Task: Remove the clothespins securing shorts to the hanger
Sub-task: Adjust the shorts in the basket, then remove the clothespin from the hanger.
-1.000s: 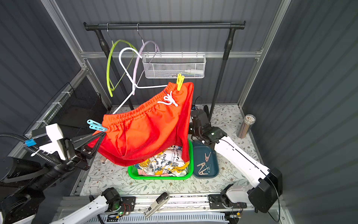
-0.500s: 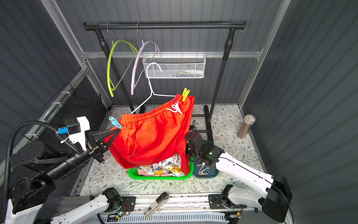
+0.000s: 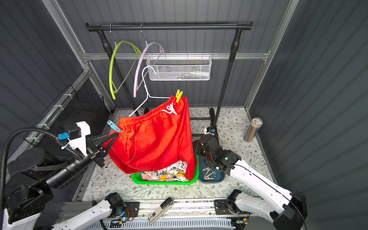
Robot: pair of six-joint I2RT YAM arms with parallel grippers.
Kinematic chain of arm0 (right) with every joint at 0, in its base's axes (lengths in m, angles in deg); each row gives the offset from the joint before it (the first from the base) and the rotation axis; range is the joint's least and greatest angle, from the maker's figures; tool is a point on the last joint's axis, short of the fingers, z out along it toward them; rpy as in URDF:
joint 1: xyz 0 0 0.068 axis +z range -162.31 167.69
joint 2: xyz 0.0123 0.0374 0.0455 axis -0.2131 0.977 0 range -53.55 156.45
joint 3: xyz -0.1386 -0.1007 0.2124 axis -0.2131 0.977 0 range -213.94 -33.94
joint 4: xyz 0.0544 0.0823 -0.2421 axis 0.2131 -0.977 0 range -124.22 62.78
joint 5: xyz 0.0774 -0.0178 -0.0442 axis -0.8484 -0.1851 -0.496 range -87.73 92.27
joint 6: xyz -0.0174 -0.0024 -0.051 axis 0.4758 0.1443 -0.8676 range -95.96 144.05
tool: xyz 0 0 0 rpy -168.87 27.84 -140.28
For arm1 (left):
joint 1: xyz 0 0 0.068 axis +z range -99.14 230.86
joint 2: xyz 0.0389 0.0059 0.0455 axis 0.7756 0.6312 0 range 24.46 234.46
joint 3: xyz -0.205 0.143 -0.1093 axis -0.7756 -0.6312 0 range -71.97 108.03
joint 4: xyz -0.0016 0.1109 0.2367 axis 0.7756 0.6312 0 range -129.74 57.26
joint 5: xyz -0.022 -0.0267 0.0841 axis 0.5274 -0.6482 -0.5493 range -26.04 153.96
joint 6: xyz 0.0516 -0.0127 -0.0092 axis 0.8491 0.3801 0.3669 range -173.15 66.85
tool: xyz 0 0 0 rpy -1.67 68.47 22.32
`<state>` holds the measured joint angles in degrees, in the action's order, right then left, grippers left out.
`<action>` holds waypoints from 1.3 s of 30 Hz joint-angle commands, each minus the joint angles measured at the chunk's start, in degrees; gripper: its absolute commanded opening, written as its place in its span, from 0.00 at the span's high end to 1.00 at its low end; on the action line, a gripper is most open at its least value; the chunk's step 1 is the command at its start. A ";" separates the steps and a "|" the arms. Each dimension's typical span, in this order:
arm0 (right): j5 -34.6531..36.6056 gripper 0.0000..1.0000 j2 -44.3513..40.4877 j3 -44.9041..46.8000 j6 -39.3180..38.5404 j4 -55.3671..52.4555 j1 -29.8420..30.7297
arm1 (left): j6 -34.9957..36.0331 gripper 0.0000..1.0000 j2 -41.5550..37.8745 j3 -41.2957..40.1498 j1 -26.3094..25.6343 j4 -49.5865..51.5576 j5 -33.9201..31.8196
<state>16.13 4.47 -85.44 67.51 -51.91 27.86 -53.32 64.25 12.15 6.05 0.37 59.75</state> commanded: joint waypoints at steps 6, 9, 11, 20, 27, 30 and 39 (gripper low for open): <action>-5.54 0.42 -5.10 -5.84 -17.72 -2.38 -15.73 | 1.39 1.00 0.59 1.31 -0.18 -1.96 2.72; -16.84 0.40 -3.34 -10.01 -25.14 -0.36 -21.51 | 1.57 1.00 2.29 1.55 -0.18 -0.83 4.20; -24.08 0.37 -1.72 -13.09 -29.97 0.12 -23.70 | 0.99 1.00 4.24 2.37 -0.18 1.18 3.46; -63.74 0.26 3.11 -15.99 -36.50 15.77 -31.87 | 0.34 1.00 5.30 0.00 -0.18 0.55 4.74; -79.21 0.22 8.68 -14.36 -33.10 29.87 -36.15 | -0.14 1.00 6.62 -1.02 -0.18 -1.31 9.83; -84.45 0.21 11.60 -15.03 -31.68 33.05 -37.57 | -0.27 1.00 7.63 -0.47 -0.18 -1.37 10.10; -91.96 0.22 18.64 -14.74 -16.85 53.38 -38.40 | -0.98 1.00 9.46 -0.09 -0.18 -3.26 11.93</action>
<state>-71.18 22.89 -100.30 43.84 -9.79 -10.46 -53.38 73.78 11.62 6.05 1.66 70.05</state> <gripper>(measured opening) 0.780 0.056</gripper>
